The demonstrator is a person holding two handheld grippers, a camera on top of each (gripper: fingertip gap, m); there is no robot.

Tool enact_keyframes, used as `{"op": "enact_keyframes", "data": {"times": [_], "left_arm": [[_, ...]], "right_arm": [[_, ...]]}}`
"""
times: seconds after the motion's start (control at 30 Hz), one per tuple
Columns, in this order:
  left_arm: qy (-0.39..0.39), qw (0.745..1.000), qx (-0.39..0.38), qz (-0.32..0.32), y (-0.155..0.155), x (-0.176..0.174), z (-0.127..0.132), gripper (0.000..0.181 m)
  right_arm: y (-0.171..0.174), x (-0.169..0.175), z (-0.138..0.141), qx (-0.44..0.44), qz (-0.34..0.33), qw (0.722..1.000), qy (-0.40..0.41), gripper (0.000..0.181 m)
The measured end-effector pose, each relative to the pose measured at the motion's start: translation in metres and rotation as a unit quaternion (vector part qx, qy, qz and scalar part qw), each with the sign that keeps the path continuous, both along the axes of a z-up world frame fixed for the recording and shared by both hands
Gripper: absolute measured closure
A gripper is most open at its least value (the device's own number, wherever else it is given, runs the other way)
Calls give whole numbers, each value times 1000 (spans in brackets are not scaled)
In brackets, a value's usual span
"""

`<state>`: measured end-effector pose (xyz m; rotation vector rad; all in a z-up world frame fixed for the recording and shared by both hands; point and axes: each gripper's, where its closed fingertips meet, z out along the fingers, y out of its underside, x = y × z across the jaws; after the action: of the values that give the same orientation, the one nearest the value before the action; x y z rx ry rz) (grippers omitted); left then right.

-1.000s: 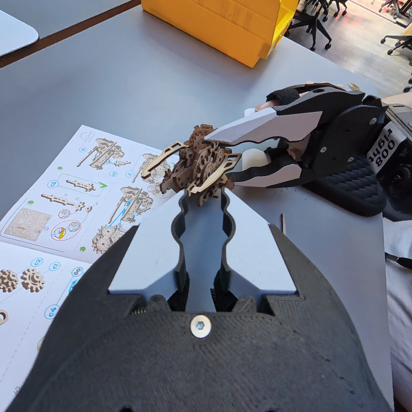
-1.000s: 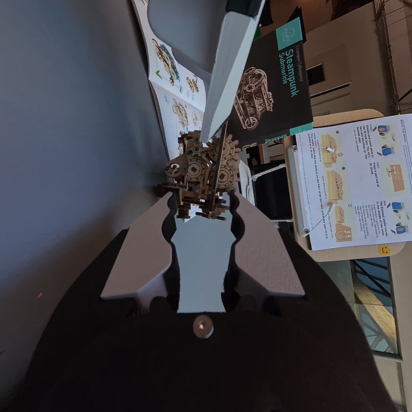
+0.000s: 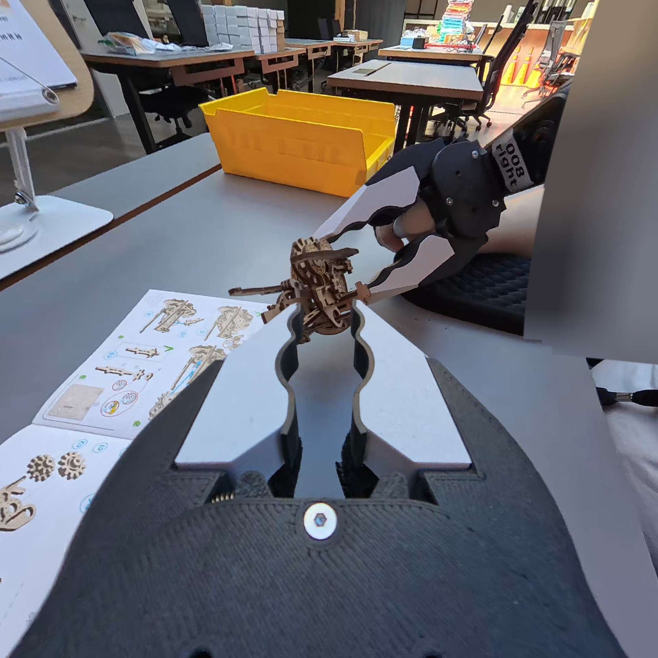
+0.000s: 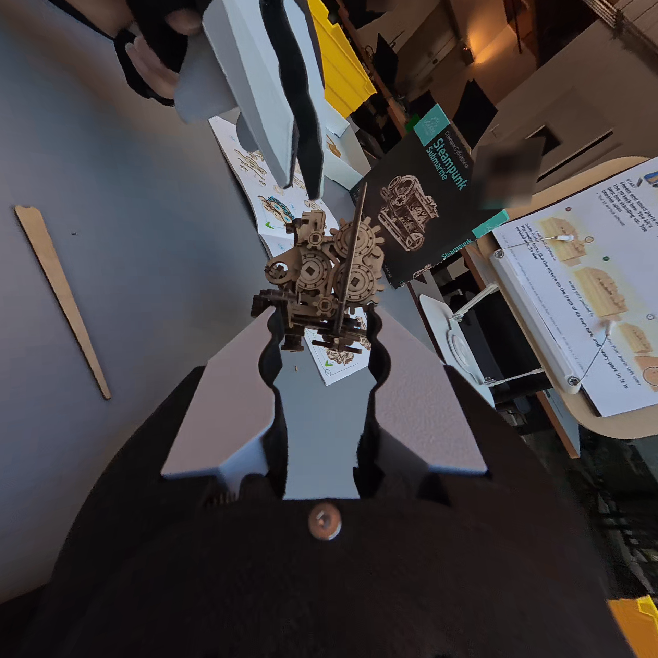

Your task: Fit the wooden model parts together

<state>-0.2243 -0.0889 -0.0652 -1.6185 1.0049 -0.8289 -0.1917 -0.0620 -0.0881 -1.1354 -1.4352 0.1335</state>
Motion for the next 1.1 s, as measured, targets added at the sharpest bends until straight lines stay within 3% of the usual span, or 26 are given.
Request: {"op": "enact_keyframes", "data": {"times": [0.13,0.27,0.43,0.53,0.63,0.93,1.03,1.1], "left_arm": [[33,998,57,25,-1,6,2,156],[1,999,41,35,0,5,9,158],[-93,992,-43,74,15,-11,14,152],[-149,976,-153,53,15,-7,1,145],[-154,965,-212,18,9,5,-11,145],[-224,926,-282,-110,-22,36,0,135],[-271,895,-312,-169,-34,35,15,143],[-277,891,-316,-173,-33,34,16,143]], "right_arm": [[-2,-1,-4,-38,18,999,6,136],[0,1,0,-137,28,989,55,136],[5,10,17,-293,58,941,161,136],[10,15,27,-331,69,919,202,137],[0,15,40,-344,112,904,227,137],[-33,11,60,-322,212,891,239,137],[-36,12,65,-296,219,898,241,137],[-38,13,67,-274,218,905,241,137]]}}
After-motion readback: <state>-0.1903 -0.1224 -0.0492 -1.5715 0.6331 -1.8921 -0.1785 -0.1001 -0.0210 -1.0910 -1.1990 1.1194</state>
